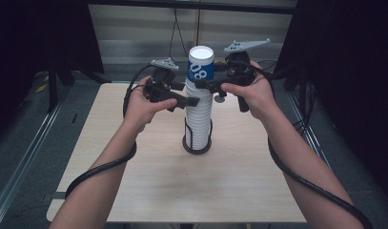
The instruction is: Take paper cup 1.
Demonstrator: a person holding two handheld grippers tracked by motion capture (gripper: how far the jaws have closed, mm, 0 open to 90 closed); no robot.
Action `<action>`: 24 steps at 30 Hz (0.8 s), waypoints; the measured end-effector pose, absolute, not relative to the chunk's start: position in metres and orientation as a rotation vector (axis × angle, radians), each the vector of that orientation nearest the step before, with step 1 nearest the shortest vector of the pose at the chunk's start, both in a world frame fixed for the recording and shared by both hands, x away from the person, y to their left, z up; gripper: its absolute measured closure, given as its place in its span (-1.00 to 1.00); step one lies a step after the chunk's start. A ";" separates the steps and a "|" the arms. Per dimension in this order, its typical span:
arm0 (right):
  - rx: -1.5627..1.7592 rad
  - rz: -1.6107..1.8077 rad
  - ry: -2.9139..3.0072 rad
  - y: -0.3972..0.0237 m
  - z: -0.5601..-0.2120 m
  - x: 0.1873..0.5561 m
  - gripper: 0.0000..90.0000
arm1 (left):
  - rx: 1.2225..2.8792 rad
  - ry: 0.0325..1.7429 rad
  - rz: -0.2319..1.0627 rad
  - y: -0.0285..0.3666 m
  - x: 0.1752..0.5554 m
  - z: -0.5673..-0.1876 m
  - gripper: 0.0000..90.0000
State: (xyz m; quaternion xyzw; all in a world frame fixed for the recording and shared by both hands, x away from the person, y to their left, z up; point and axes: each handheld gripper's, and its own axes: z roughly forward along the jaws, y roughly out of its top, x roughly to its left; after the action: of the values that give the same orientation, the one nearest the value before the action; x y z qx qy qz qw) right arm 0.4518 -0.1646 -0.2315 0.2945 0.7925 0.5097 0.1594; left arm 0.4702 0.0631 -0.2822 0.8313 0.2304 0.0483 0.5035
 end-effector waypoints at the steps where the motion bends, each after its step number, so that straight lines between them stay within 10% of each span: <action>1: 0.845 1.455 2.260 -0.163 -0.231 0.452 -0.72 | 2.006 0.557 0.117 0.062 0.471 -0.282 -0.67; 24: 0.900 1.462 2.175 -0.159 -0.228 0.452 -0.52 | 1.957 0.563 0.144 0.047 0.474 -0.284 -0.65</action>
State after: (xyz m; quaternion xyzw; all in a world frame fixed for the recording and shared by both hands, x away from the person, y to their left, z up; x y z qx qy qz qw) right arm 0.4517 -0.1589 -0.2278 0.3192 0.7715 0.5186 0.1841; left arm 0.4740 0.0473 -0.2843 0.8173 0.2349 0.0601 0.5228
